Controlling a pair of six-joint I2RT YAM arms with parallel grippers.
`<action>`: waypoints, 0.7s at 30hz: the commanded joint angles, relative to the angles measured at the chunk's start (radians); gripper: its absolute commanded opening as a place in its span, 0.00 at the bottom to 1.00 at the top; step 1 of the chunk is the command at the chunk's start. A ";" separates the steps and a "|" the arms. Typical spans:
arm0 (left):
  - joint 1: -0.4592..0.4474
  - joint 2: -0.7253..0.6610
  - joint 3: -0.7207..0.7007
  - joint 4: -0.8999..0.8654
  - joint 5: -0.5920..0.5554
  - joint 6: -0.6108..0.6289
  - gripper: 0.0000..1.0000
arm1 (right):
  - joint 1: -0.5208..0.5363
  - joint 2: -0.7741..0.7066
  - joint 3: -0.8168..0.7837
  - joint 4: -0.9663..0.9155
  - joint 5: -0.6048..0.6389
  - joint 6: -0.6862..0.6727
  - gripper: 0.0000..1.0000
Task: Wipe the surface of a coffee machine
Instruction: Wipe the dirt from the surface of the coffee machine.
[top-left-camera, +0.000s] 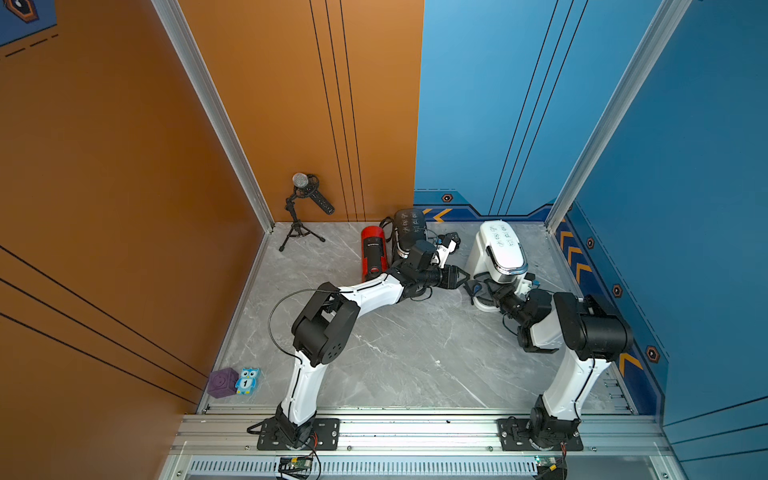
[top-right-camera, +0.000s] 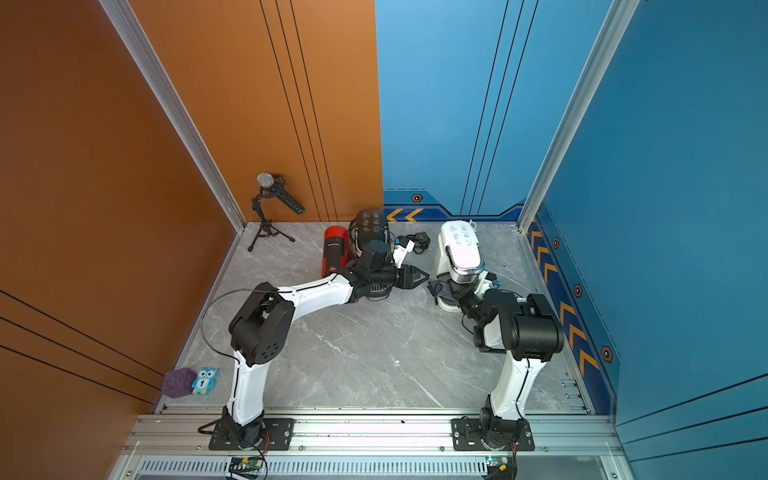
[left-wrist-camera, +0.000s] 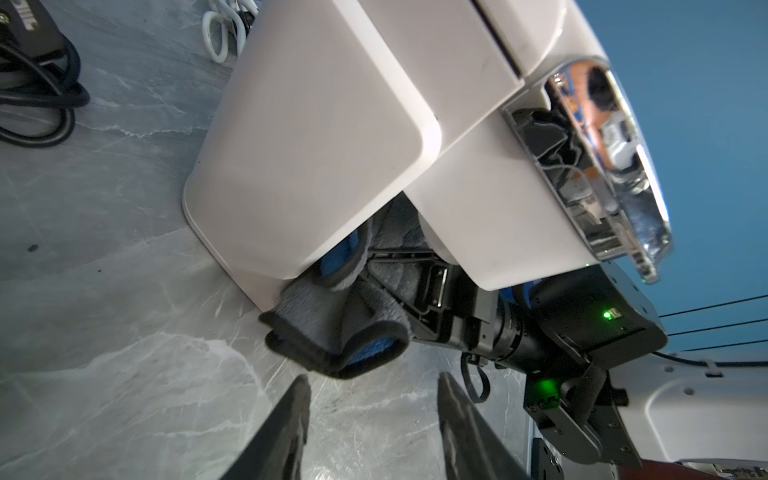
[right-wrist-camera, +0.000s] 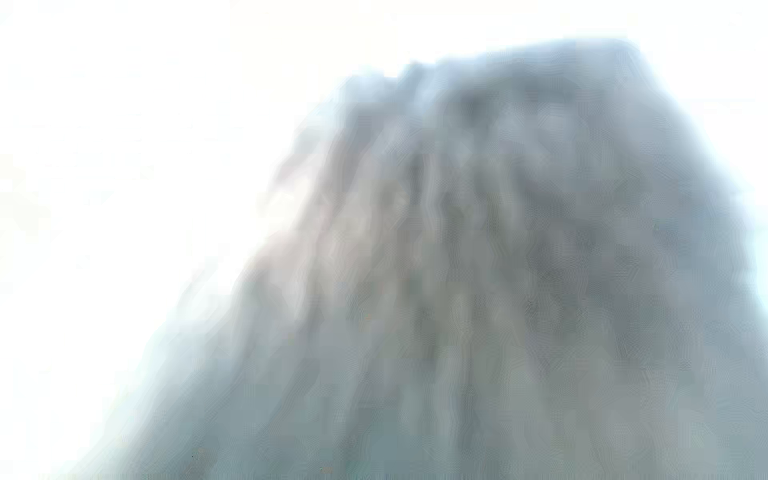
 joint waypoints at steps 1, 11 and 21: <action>0.004 -0.033 -0.014 0.001 0.011 -0.002 0.51 | -0.052 -0.080 -0.055 -0.028 -0.025 -0.045 0.17; -0.005 -0.041 -0.018 0.001 0.018 0.003 0.50 | -0.111 -0.111 -0.040 0.086 -0.098 0.013 0.17; 0.001 -0.067 -0.064 0.002 -0.002 0.016 0.50 | -0.178 -0.233 -0.025 0.086 -0.139 0.071 0.17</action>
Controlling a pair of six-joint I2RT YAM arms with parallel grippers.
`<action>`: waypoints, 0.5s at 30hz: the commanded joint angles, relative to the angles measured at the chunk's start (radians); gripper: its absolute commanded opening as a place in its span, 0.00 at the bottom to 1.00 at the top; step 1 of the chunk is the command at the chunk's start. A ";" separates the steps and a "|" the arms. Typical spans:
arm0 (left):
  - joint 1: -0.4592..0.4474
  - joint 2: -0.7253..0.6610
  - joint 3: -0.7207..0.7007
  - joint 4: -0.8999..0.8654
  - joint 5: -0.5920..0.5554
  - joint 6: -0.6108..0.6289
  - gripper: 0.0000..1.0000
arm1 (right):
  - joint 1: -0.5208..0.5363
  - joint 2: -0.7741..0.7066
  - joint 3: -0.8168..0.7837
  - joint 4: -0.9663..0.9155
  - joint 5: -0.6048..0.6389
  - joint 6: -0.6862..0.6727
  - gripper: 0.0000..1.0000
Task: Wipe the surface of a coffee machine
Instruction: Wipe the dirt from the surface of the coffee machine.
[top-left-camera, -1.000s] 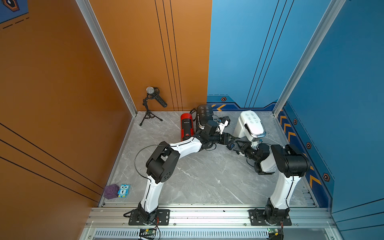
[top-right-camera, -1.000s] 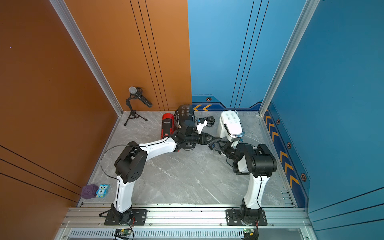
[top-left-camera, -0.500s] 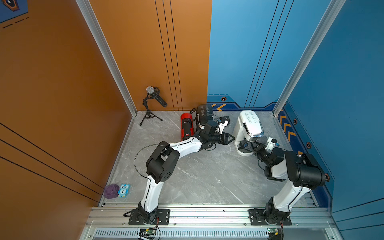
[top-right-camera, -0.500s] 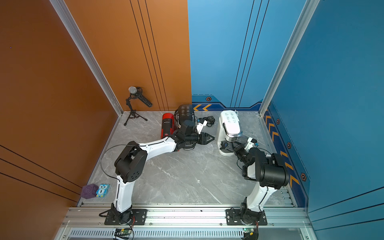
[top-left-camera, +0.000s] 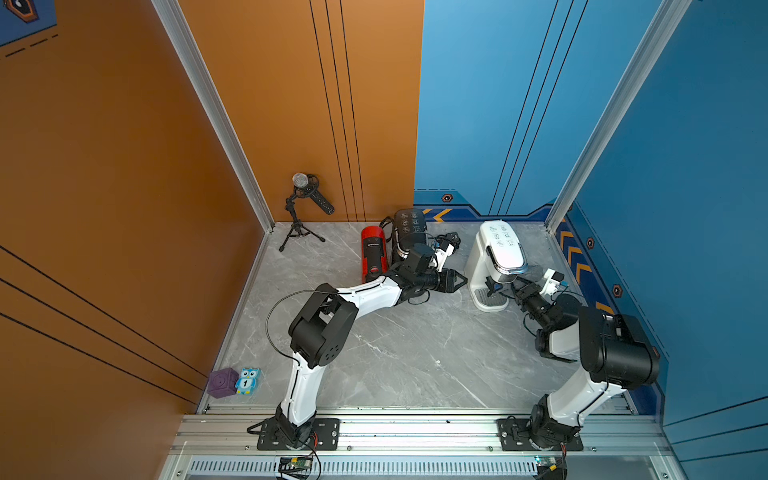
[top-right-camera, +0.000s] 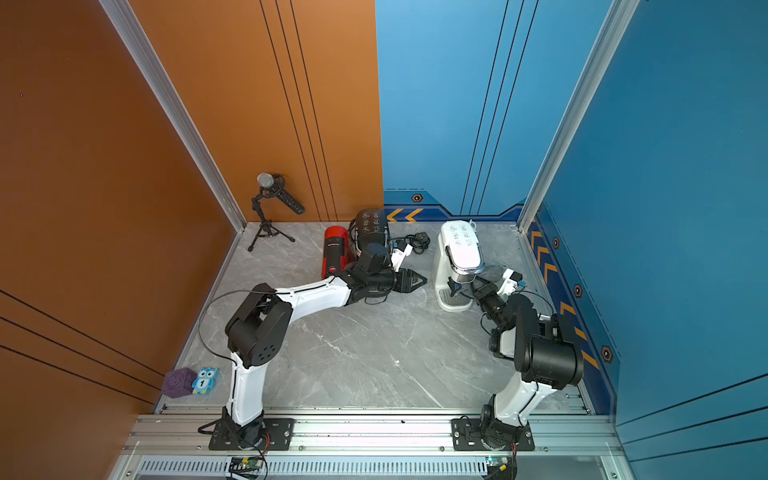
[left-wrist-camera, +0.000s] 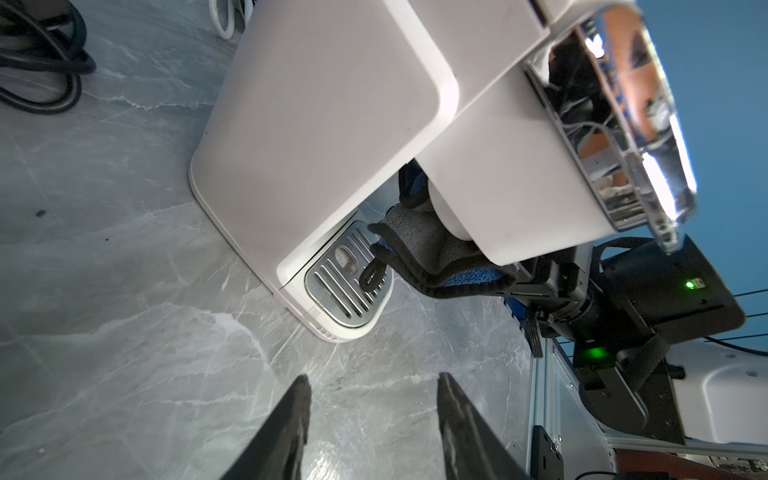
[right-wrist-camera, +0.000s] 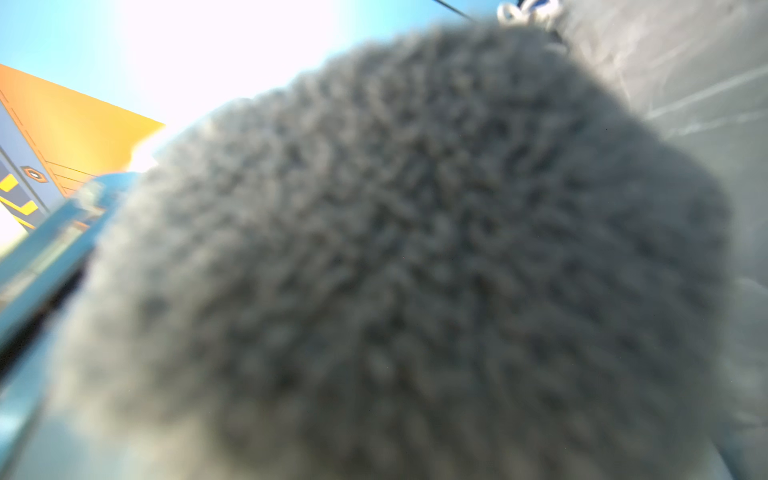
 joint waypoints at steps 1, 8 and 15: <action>0.003 -0.037 -0.011 0.001 -0.001 0.014 0.50 | -0.043 -0.078 0.009 0.052 -0.030 0.040 0.17; 0.001 -0.024 0.002 0.001 0.004 0.012 0.50 | -0.100 -0.239 -0.005 -0.197 -0.014 -0.060 0.17; -0.019 0.006 0.031 0.002 0.008 0.003 0.50 | 0.031 -0.314 0.026 -0.527 0.073 -0.276 0.17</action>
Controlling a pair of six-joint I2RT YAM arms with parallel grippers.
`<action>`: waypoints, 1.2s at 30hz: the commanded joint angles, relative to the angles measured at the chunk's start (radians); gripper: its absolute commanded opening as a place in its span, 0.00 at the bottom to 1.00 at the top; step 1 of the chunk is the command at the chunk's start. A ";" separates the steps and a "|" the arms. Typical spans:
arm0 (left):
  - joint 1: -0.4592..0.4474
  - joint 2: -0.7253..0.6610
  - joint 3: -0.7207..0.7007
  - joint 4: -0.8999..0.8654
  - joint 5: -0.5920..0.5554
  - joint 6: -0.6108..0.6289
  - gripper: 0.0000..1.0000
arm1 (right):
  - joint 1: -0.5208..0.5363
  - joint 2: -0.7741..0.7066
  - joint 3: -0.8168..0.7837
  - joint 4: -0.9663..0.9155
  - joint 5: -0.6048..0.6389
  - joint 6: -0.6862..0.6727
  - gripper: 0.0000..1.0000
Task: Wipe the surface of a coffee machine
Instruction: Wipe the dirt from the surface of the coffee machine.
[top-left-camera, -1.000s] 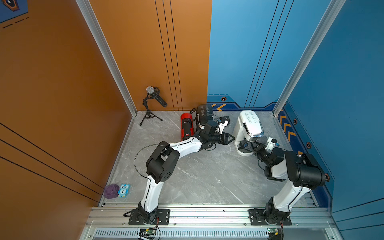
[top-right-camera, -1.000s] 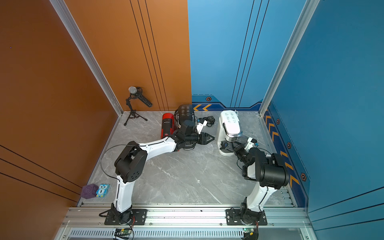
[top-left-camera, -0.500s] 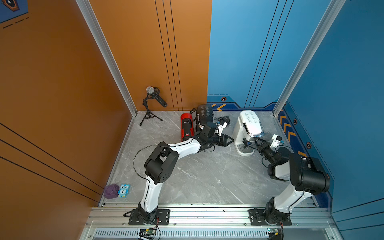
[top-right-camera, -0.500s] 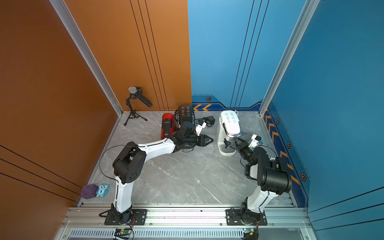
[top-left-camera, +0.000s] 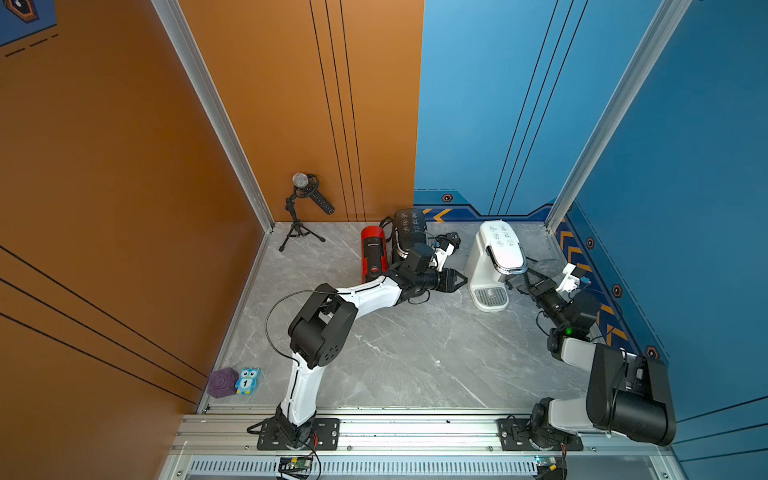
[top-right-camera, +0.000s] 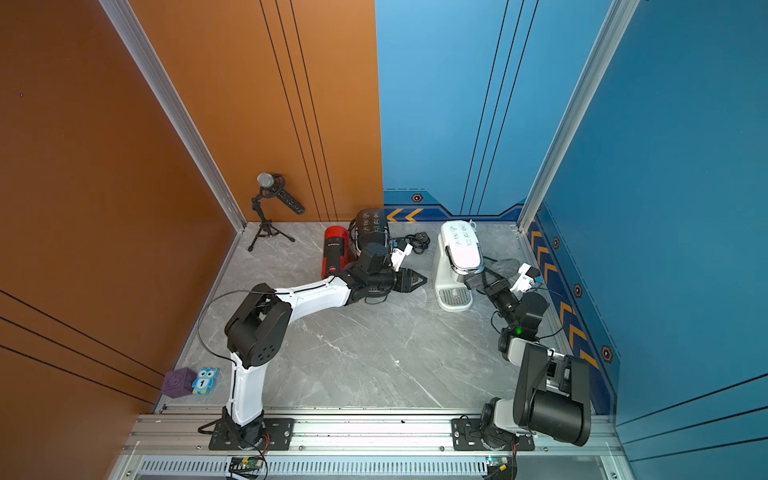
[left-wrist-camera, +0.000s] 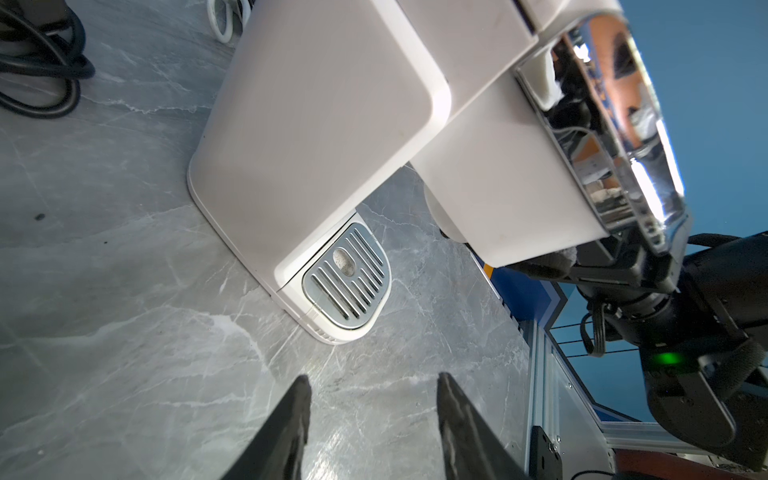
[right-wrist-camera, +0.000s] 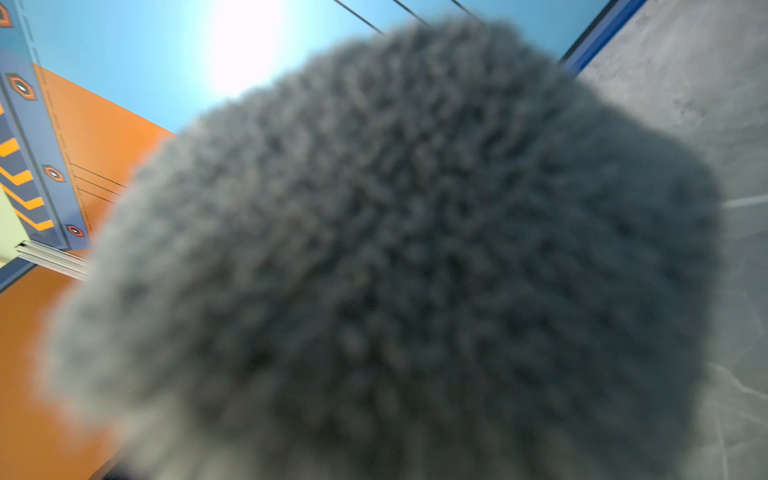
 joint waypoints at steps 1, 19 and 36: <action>-0.019 0.015 0.035 0.001 0.011 0.000 0.50 | 0.065 0.002 0.030 -0.177 0.035 -0.123 0.17; -0.055 0.101 0.078 0.002 -0.024 -0.045 0.50 | 0.057 0.180 0.068 0.131 -0.001 0.087 0.16; -0.122 0.277 0.295 -0.316 -0.181 -0.073 0.48 | -0.017 -0.182 0.108 -0.321 0.075 -0.085 0.17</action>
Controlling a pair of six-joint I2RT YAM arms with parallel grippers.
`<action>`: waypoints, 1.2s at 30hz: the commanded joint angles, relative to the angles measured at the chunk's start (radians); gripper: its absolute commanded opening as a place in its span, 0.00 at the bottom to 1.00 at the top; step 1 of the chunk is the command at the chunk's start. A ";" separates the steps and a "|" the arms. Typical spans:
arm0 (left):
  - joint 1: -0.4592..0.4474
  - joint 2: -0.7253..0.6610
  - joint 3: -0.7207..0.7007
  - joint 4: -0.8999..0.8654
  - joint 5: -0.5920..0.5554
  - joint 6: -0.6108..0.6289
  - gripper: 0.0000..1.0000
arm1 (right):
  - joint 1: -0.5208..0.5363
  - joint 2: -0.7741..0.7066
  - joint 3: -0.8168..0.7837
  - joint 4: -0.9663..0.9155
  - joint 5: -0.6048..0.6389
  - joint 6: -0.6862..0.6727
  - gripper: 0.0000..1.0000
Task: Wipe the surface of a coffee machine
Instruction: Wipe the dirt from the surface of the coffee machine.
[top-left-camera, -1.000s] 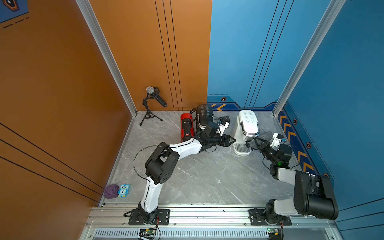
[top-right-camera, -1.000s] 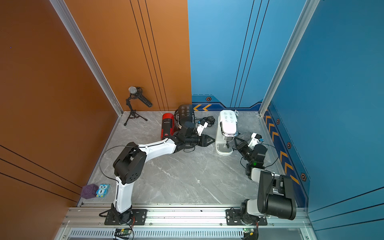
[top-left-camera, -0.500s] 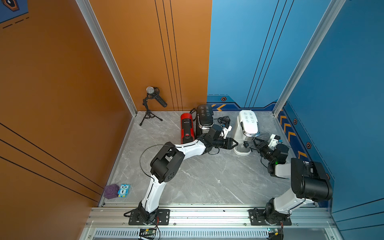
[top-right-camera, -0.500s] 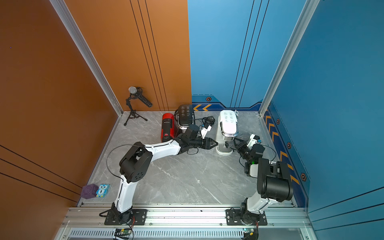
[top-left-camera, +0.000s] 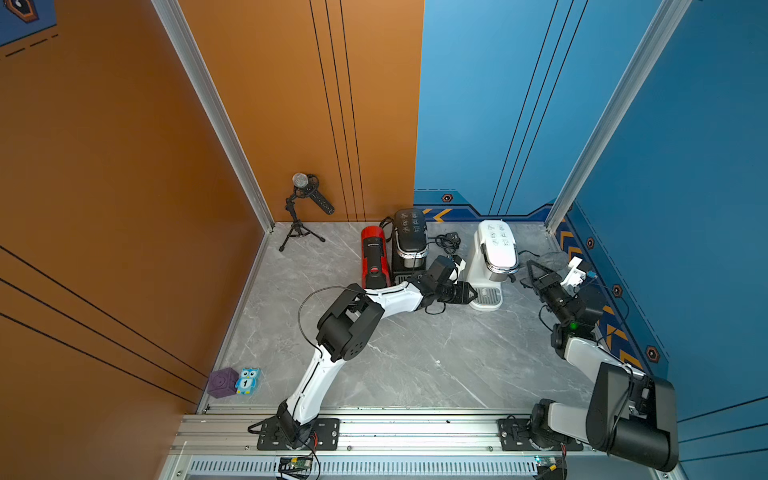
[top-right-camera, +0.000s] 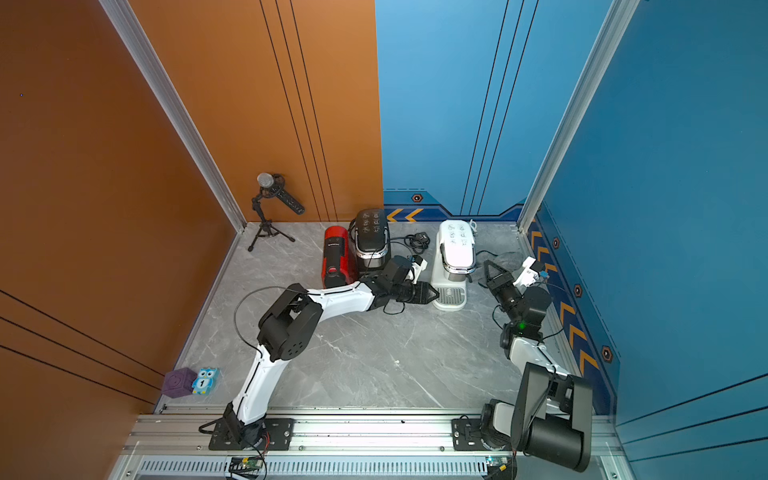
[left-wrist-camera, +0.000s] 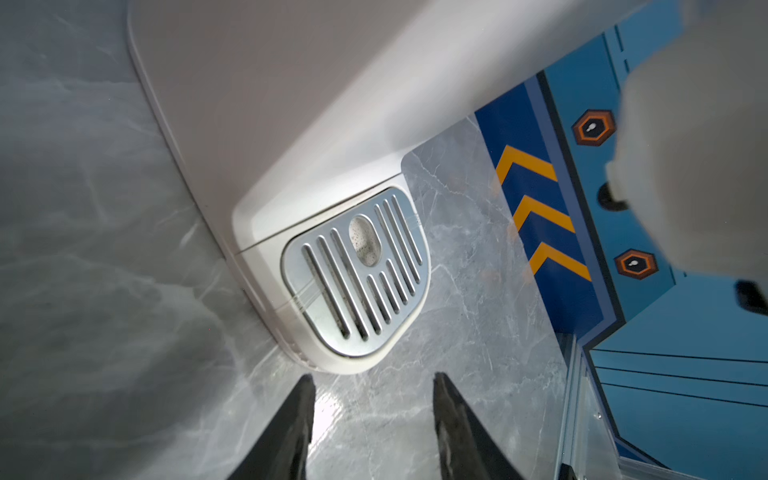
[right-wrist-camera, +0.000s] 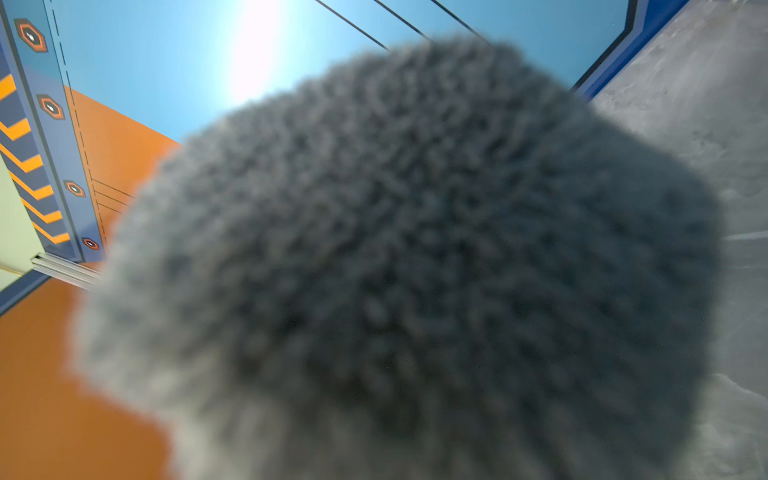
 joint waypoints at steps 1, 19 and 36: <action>-0.022 0.053 0.099 -0.185 -0.068 0.045 0.48 | 0.011 -0.041 0.047 -0.234 0.067 -0.141 0.17; -0.037 0.178 0.236 -0.215 -0.044 0.014 0.48 | 0.151 0.348 0.075 -0.307 0.306 -0.246 0.17; -0.072 0.279 0.391 -0.218 0.004 -0.020 0.47 | 0.214 0.350 0.062 -0.321 0.293 -0.205 0.18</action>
